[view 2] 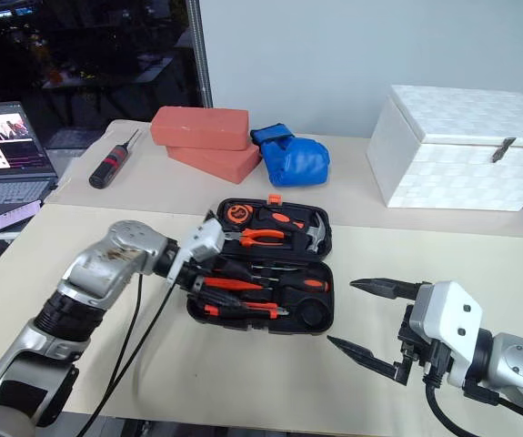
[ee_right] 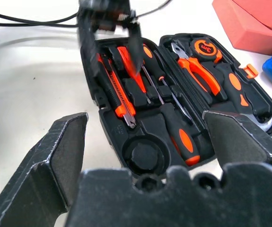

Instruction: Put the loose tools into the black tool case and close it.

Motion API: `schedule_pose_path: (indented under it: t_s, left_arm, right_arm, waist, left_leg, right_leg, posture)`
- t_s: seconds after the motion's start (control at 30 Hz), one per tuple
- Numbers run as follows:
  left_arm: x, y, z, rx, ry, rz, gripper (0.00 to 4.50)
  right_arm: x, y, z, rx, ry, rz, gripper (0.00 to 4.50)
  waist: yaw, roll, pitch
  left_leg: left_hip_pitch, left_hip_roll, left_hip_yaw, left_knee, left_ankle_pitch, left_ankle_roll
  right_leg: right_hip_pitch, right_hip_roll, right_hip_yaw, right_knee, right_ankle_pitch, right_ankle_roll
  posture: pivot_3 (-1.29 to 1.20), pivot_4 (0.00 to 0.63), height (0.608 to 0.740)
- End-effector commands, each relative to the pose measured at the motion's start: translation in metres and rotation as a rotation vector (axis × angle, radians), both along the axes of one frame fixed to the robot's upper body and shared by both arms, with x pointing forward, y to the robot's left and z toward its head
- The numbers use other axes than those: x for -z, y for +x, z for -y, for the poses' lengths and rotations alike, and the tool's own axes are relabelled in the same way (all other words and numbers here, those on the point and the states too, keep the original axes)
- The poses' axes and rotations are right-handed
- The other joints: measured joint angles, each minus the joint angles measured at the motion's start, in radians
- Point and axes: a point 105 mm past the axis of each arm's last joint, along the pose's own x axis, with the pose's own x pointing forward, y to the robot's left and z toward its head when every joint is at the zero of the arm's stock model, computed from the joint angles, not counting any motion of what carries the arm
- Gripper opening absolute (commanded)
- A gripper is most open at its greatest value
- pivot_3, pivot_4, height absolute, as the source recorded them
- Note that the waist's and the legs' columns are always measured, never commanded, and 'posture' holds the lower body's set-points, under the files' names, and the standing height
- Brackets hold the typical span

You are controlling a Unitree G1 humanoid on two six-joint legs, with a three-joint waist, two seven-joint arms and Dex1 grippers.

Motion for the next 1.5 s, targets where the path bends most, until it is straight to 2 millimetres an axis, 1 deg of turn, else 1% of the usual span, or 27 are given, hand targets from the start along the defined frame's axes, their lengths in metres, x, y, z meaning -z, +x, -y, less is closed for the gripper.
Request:
schedule_pose_path:
  t_s: [0.03,0.1,0.13,0.17,0.2,0.3,0.37,0.5,0.57,0.6,0.63,0.7,0.73,0.8,0.83,0.9,0.93,0.97,1.0,1.07,1.17,1.27,1.3,1.37,1.4,1.43,1.5]
  left_arm:
    - [-0.016,-0.004,-0.003,-0.045,-0.159,0.022,2.87]
    - [-0.004,-0.008,-0.005,-0.061,-0.153,0.04,2.19]
    - [0.005,-0.011,-0.007,-0.069,-0.127,0.028,1.69]
    - [0.02,-0.015,-0.009,-0.075,-0.075,0.037,1.51]
    - [0.036,-0.018,-0.013,-0.079,-0.013,0.043,1.03]
    - [0.083,-0.026,-0.024,-0.097,0.188,0.056,0.06]
    - [0.103,-0.031,-0.027,-0.069,0.272,0.071,0.06]
    - [0.114,-0.03,-0.018,-0.077,0.296,0.096,0.06]
    - [0.111,-0.027,-0.01,-0.082,0.248,0.105,0.06]
    - [0.103,-0.026,-0.003,-0.088,0.181,0.114,0.06]
    - [0.089,-0.025,0.004,-0.099,0.079,0.116,0.06]
    - [0.051,-0.021,0.012,-0.153,-0.153,0.085,0.06]
    - [0.04,-0.023,0.014,-0.158,-0.206,0.079,0.06]
    - [0.024,-0.024,0.007,-0.159,-0.25,0.063,0.06]
    - [0.015,-0.027,0.002,-0.137,-0.272,0.05,0.06]
    - [-0.003,-0.035,0.006,-0.094,-0.324,0.035,0.57]
    - [-0.01,-0.039,0.007,-0.07,-0.332,0.038,0.73]
    - [-0.014,-0.042,0.009,-0.053,-0.33,0.041,1.18]
    - [-0.019,-0.044,0.007,-0.032,-0.326,0.051,1.53]
    - [-0.024,-0.051,0.014,0.004,-0.323,0.062,2.26]
    - [-0.029,-0.056,0.022,0.033,-0.322,0.074,3.3]
    - [-0.031,-0.055,0.022,0.047,-0.31,0.081,4.39]
    - [-0.032,-0.055,0.024,0.049,-0.31,0.081,4.5]
    - [-0.034,-0.057,0.026,0.057,-0.316,0.086,4.5]
    - [-0.034,-0.058,0.029,0.057,-0.318,0.097,4.5]
    - [-0.036,-0.058,0.029,0.056,-0.323,0.105,4.5]
    - [-0.037,-0.059,0.031,0.052,-0.33,0.116,4.5]
  right_arm:
    - [-0.005,0.0,-0.005,-0.005,0.031,0.029,4.5]
    - [-0.005,0.0,-0.005,-0.002,0.033,0.029,4.5]
    - [-0.005,0.0,-0.005,-0.001,0.033,0.028,4.5]
    - [-0.005,-0.001,-0.005,0.0,0.033,0.028,4.5]
    - [-0.005,-0.001,-0.005,0.002,0.032,0.026,4.5]
    - [-0.006,-0.003,-0.003,0.005,0.023,0.02,4.5]
    - [-0.006,-0.004,-0.001,0.006,0.014,0.015,4.5]
    - [-0.008,-0.008,0.0,0.008,0.002,0.006,4.5]
    - [-0.009,-0.008,0.001,0.019,-0.001,0.002,4.5]
    - [-0.009,-0.008,0.004,0.039,-0.002,-0.004,4.5]
    - [-0.008,-0.006,0.006,0.07,-0.004,-0.006,4.5]
    - [-0.006,-0.001,0.018,0.175,0.017,-0.016,4.5]
    - [-0.006,-0.001,0.024,0.217,0.023,-0.017,4.5]
    - [-0.005,0.001,0.035,0.321,0.009,0.002,4.5]
    - [-0.003,0.003,0.04,0.377,-0.009,0.006,4.5]
    - [0.003,0.003,0.058,0.487,-0.04,-0.005,4.5]
    - [0.009,0.005,0.065,0.534,-0.049,-0.041,4.5]
    - [0.014,0.006,0.074,0.583,-0.057,-0.072,4.5]
    - [0.019,0.014,0.086,0.661,-0.123,-0.072,4.5]
    - [0.029,0.02,0.112,0.763,-0.206,-0.124,4.5]
    - [0.038,0.031,0.126,0.772,-0.21,-0.212,4.5]
    - [0.047,0.054,0.136,0.796,-0.222,-0.274,4.5]
    - [0.05,0.061,0.14,0.814,-0.224,-0.293,4.25]
    - [0.054,0.07,0.143,0.827,-0.22,-0.331,3.77]
    - [0.056,0.072,0.144,0.824,-0.222,-0.342,3.31]
    - [0.06,0.075,0.146,0.836,-0.232,-0.364,3.14]
    - [0.067,0.076,0.151,0.852,-0.246,-0.403,3.14]
  waist:
    - [-0.002,0.0,0.0]
    - [-0.005,0.001,0.0]
    - [-0.004,0.001,0.0]
    - [-0.003,0.001,0.0]
    - [-0.002,0.001,0.0]
    - [0.0,0.0,0.0]
    - [0.003,0.001,-0.002]
    - [0.006,0.007,-0.015]
    - [0.01,0.01,-0.019]
    - [0.017,0.012,-0.021]
    - [0.019,0.013,-0.022]
    - [0.021,0.015,-0.023]
    - [0.021,0.013,-0.022]
    - [0.018,0.007,-0.018]
    - [0.016,0.007,-0.018]
    - [0.009,0.007,-0.019]
    - [0.009,0.007,-0.019]
    - [0.009,0.007,-0.019]
    - [0.008,0.008,-0.019]
    - [0.003,0.008,-0.019]
    - [0.001,0.008,-0.019]
    - [-0.006,0.007,-0.019]
    - [-0.008,0.007,-0.018]
    - [-0.007,0.007,-0.018]
    - [-0.005,0.008,-0.018]
    - [-0.003,0.008,-0.018]
    - [0.0,0.008,-0.018]
  left_leg:
    - [0.0,0.0,0.0,0.0,0.0,0.0]
    - [0.001,0.0,0.0,0.0,0.0,0.0]
    - [0.001,0.0,0.001,0.0,0.0,0.0]
    - [0.001,0.0,0.001,0.0,0.0,0.0]
    - [0.001,0.0,0.001,0.0,0.0,0.0]
    - [0.001,0.0,0.001,0.0,0.0,0.0]
    - [0.004,0.0,0.001,0.0,0.0,0.0]
    - [0.007,0.0,0.002,0.0,0.0,0.0]
    - [0.009,-0.001,0.002,0.0,0.0,0.0]
    - [0.012,-0.002,0.002,0.0,-0.001,-0.001]
    - [0.014,-0.003,0.001,0.0,-0.005,-0.008]
    - [0.013,-0.003,0.0,0.0,-0.005,-0.009]
    - [0.011,-0.002,0.0,0.0,-0.005,-0.009]
    - [0.0,0.0,0.001,0.0,-0.002,-0.004]
    - [-0.002,0.0,0.002,0.0,0.0,-0.002]
    - [-0.001,0.0,0.004,0.0,0.0,-0.001]
    - [-0.001,0.0,0.004,0.0,0.0,-0.001]
    - [-0.001,0.0,0.004,0.0,0.001,0.0]
    - [-0.001,0.0,0.004,0.0,0.001,0.001]
    - [-0.002,-0.001,0.005,0.0,0.004,0.006]
    - [-0.003,-0.001,0.005,-0.001,0.004,0.007]
    - [-0.005,-0.002,0.004,-0.002,0.003,0.008]
    - [-0.004,-0.001,0.003,-0.002,0.003,0.008]
    - [-0.005,-0.002,0.003,-0.002,0.003,0.008]
    - [-0.004,-0.002,0.003,-0.002,0.003,0.008]
    - [-0.005,-0.002,0.002,-0.002,0.003,0.008]
    - [-0.005,-0.002,0.002,-0.002,0.003,0.008]
  right_leg:
    - [0.0,0.0,0.0,0.0,0.0,0.0]
    - [0.001,0.0,0.001,0.0,0.0,0.0]
    - [0.0,0.0,0.001,0.0,0.0,0.0]
    - [0.0,0.0,0.001,0.0,0.0,0.0]
    - [0.0,0.0,0.001,0.0,0.0,0.0]
    - [0.0,0.0,0.001,0.0,0.0,0.0]
    - [0.003,-0.001,0.001,0.0,0.0,-0.001]
    - [0.005,-0.001,0.002,-0.001,0.0,-0.001]
    - [0.007,-0.002,0.002,-0.002,0.0,-0.001]
    - [0.007,-0.003,0.002,-0.002,0.0,-0.001]
    - [0.009,-0.004,0.003,-0.005,-0.001,-0.001]
    - [0.01,-0.003,0.003,-0.009,-0.001,-0.001]
    - [0.009,-0.003,0.002,-0.012,0.0,-0.001]
    - [0.004,-0.003,0.002,-0.014,0.0,-0.001]
    - [0.003,-0.003,0.002,-0.014,0.0,-0.001]
    - [0.003,-0.003,0.003,-0.013,0.002,-0.001]
    - [0.002,-0.003,0.003,-0.013,0.002,-0.001]
    - [0.002,-0.003,0.003,-0.012,0.003,-0.001]
    - [0.002,-0.003,0.003,-0.011,0.003,-0.001]
    - [0.002,-0.003,0.004,-0.011,0.003,-0.002]
    - [0.001,-0.003,0.004,-0.012,0.003,-0.001]
    - [0.001,-0.001,0.004,-0.012,0.003,0.0]
    - [0.001,0.0,0.004,-0.012,0.003,0.0]
    - [0.0,0.0,0.005,-0.012,0.004,0.0]
    - [0.001,0.0,0.005,-0.012,0.004,0.0]
    - [0.0,0.0,0.005,-0.012,0.004,0.0]
    - [0.001,0.0,0.005,-0.012,0.003,0.001]
  posture:
    - [0.0,0.15,0.74]
    - [0.0,0.15,0.74]
    - [0.0,0.15,0.74]
    - [0.0,0.15,0.74]
    - [0.0,0.15,0.74]
    - [0.0,0.15,0.74]
    - [0.0,0.15,0.74]
    - [0.0,0.15,0.74]
    - [0.0,0.15,0.74]
    - [0.0,0.15,0.74]
    - [0.0,0.15,0.74]
    - [0.0,0.15,0.74]
    - [0.0,0.15,0.74]
    - [0.0,0.15,0.74]
    - [0.0,0.15,0.74]
    - [0.0,0.15,0.74]
    - [0.0,0.15,0.74]
    - [0.0,0.15,0.74]
    - [0.0,0.15,0.74]
    - [0.0,0.15,0.74]
    - [0.0,0.15,0.74]
    - [0.0,0.15,0.74]
    - [0.0,0.15,0.74]
    - [0.0,0.15,0.74]
    - [0.0,0.15,0.74]
    - [0.0,0.15,0.74]
    - [0.0,0.15,0.74]
